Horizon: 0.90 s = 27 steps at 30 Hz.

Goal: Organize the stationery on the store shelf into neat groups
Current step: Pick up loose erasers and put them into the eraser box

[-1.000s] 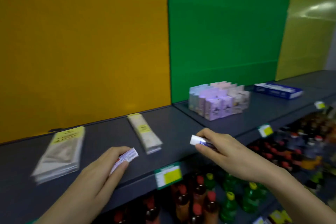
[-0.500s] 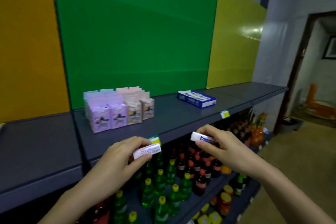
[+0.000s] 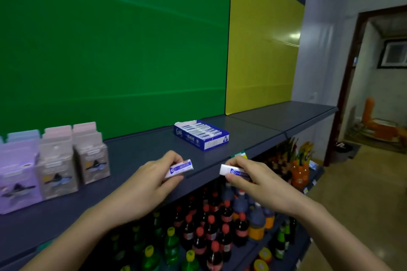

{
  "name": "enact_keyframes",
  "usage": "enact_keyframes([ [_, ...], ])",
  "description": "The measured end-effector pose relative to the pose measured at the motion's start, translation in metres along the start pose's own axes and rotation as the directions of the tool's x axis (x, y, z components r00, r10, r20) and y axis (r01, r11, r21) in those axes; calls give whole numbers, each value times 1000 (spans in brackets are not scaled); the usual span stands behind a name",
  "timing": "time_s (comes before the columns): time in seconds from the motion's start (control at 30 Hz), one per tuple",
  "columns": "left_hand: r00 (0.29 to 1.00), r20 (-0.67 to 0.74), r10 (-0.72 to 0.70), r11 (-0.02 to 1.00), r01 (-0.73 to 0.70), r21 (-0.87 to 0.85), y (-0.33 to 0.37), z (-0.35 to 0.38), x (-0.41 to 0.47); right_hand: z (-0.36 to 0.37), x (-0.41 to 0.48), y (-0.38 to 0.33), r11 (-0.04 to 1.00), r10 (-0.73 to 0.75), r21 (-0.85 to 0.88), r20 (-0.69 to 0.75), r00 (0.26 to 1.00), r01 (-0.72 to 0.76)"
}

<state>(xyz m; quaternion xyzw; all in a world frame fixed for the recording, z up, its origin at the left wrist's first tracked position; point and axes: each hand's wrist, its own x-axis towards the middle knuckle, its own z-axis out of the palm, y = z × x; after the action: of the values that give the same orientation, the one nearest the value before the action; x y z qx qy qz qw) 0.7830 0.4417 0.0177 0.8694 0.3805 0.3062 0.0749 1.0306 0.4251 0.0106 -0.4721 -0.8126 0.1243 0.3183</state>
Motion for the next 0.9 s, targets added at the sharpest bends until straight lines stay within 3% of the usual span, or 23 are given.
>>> enact_keyframes([
  [0.13,996,74,-58,995,63,-72,-22,14,66,-23,45,46,999,-25,-44,25,999,26],
  [0.33,975,141,-169,972,188,-138,-47,38,145,-43,115,113,998,7,55,61,998,-10],
  [0.6,980,64,-189,972,178,151,-78,68,206,-54,198,166,994,-94,75,152,984,83],
  [0.9,954,-18,-301,905,291,309,-94,89,234,-47,259,204,937,-344,66,340,876,342],
])
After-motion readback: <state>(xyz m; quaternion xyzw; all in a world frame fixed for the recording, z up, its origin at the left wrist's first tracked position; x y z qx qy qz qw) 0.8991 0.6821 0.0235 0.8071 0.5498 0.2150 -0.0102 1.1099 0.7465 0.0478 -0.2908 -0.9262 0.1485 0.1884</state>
